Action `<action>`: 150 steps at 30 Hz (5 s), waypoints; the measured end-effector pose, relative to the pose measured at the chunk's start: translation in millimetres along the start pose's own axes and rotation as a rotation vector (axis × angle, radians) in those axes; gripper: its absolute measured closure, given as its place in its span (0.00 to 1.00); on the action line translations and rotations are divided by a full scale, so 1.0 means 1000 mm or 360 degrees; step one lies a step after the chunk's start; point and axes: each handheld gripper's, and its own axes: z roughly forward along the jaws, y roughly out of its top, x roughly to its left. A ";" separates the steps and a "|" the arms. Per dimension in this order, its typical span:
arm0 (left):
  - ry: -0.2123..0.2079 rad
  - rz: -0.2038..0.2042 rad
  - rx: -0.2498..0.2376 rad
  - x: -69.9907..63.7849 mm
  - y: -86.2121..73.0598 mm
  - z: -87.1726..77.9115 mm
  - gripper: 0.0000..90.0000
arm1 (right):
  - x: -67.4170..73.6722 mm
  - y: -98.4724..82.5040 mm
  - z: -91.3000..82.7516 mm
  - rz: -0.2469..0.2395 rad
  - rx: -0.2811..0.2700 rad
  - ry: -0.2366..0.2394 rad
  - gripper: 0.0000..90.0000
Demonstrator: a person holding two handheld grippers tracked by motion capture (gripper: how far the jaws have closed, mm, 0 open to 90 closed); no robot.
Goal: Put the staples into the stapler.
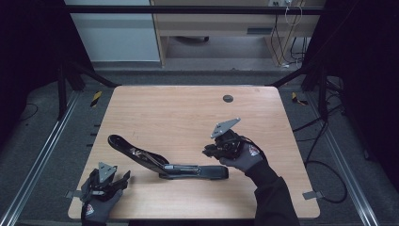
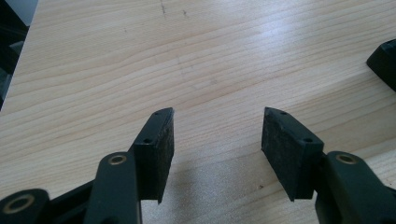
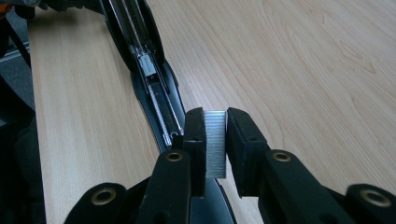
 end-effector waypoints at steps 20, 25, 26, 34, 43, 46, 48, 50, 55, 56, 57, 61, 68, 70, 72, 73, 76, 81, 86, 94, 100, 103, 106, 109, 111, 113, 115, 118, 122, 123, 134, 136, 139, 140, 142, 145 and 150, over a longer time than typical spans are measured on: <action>0.0006 0.0003 0.0002 0.000 0.000 0.000 0.48 | -0.001 0.007 0.011 -0.0030 -0.0048 0.0052 0.87; 0.0002 0.0013 0.0006 0.000 0.000 0.000 0.48 | -0.002 0.010 0.011 -0.0051 -0.0038 0.0074 0.87; 0.0003 0.0012 0.0005 0.000 0.000 0.000 0.48 | -0.002 0.011 0.011 -0.0060 -0.0039 0.0082 0.87; 0.0008 0.0002 -0.0005 0.001 0.000 -0.001 0.48 | 0.002 0.020 0.011 -0.0130 -0.0010 0.0102 0.87; 0.0008 -0.0002 -0.0006 0.001 0.000 -0.001 0.48 | 0.000 0.025 0.015 -0.0196 0.0042 0.0121 0.87; 0.0005 -0.0001 -0.0004 0.001 0.000 -0.001 0.48 | 0.000 0.024 0.015 -0.0209 0.0037 0.0141 0.87; 0.0004 -0.0005 -0.0006 0.001 0.000 0.000 0.48 | 0.000 0.024 0.015 -0.0215 0.0046 0.0150 0.87; 0.0004 -0.0006 -0.0007 0.001 0.000 0.000 0.48 | -0.001 0.023 0.016 -0.0230 0.0057 0.0162 0.87; 0.0004 -0.0006 -0.0006 0.001 0.000 0.000 0.48 | 0.001 0.023 0.022 -0.0253 0.0076 0.0192 0.87; 0.0005 -0.0004 -0.0007 0.001 0.000 -0.001 0.48 | 0.002 0.023 0.024 -0.0263 0.0083 0.0204 0.87; 0.0006 -0.0003 -0.0007 0.001 0.000 -0.001 0.48 | 0.003 0.024 0.026 -0.0269 0.0085 0.0210 0.87; 0.0007 0.0001 -0.0004 0.002 0.000 -0.001 0.48 | 0.003 0.024 0.035 -0.0303 0.0120 0.0234 0.87; 0.0006 0.0000 -0.0006 0.001 0.000 -0.001 0.48 | 0.005 0.023 0.042 -0.0326 0.0123 0.0254 0.87; 0.0002 -0.0003 -0.0004 0.001 0.000 -0.001 0.48 | 0.006 0.023 0.042 -0.0334 0.0120 0.0253 0.87; 0.0002 -0.0002 -0.0004 0.001 0.000 -0.001 0.48 | 0.006 0.023 0.043 -0.0337 0.0121 0.0259 0.87; 0.0004 0.0002 -0.0005 0.001 0.000 -0.001 0.48 | 0.006 0.023 0.044 -0.0340 0.0124 0.0265 0.87; 0.0004 -0.0001 -0.0004 0.001 0.000 -0.001 0.48 | 0.007 0.023 0.045 -0.0344 0.0130 0.0266 0.87; 0.0003 0.0004 -0.0005 0.001 0.000 -0.002 0.48 | 0.007 0.020 0.048 -0.0335 0.0135 0.0269 0.87; 0.0000 -0.0004 -0.0005 0.001 0.000 0.000 0.48 | 0.006 0.017 0.049 -0.0322 0.0137 0.0269 0.87; -0.0001 -0.0002 -0.0004 0.001 0.000 0.000 0.48 | 0.006 0.017 0.053 -0.0337 0.0160 0.0288 0.87; -0.0003 0.0001 0.0001 0.001 -0.001 0.000 0.48 | 0.008 0.017 0.056 -0.0361 0.0170 0.0308 0.87; -0.0002 0.0002 0.0001 0.001 -0.001 0.000 0.48 | 0.009 0.017 0.059 -0.0365 0.0171 0.0326 0.87; -0.0001 0.0001 0.0000 0.001 -0.001 0.000 0.48 | 0.009 0.016 0.061 -0.0373 0.0177 0.0334 0.87; -0.0003 -0.0001 0.0002 0.001 -0.001 0.000 0.48 | 0.009 0.016 0.063 -0.0378 0.0191 0.0332 0.87; 0.0000 0.0003 0.0000 0.001 -0.001 0.000 0.48 | 0.009 0.015 0.064 -0.0374 0.0202 0.0328 0.87; -0.0001 0.0000 0.0000 0.001 -0.001 0.000 0.48 | 0.010 0.014 0.066 -0.0369 0.0208 0.0333 0.87; 0.0001 0.0003 0.0000 0.001 -0.001 0.000 0.48 | 0.010 0.013 0.067 -0.0376 0.0218 0.0339 0.87; 0.0001 0.0000 -0.0003 0.001 -0.001 0.000 0.48 | 0.010 0.013 0.068 -0.0385 0.0230 0.0337 0.87; 0.0001 0.0003 0.0000 0.001 -0.001 0.000 0.48 | 0.010 0.012 0.069 -0.0385 0.0234 0.0342 0.87; 0.0001 0.0004 0.0000 0.001 -0.001 0.000 0.48 | 0.010 0.012 0.069 -0.0391 0.0235 0.0341 0.87; 0.0003 0.0004 0.0000 0.001 -0.001 0.000 0.48 | 0.010 0.011 0.072 -0.0408 0.0249 0.0346 0.87; 0.0002 0.0002 0.0001 0.001 -0.001 0.000 0.48 | 0.010 0.010 0.072 -0.0402 0.0248 0.0355 0.87; 0.0004 0.0001 -0.0001 0.001 -0.001 0.000 0.48 | 0.010 0.010 0.073 -0.0404 0.0253 0.0360 0.87; 0.0004 0.0001 -0.0001 0.001 -0.001 0.000 0.48 | 0.011 0.010 0.074 -0.0397 0.0262 0.0357 0.87; 0.0003 0.0004 0.0001 0.001 -0.001 0.000 0.48 | 0.010 0.010 0.074 -0.0403 0.0264 0.0357 0.87; 0.0002 0.0004 0.0002 0.001 -0.001 0.000 0.48 | 0.010 0.009 0.074 -0.0405 0.0264 0.0354 0.87; 0.0004 0.0005 0.0001 0.001 -0.001 0.000 0.48 | 0.010 0.009 0.074 -0.0400 0.0267 0.0357 0.86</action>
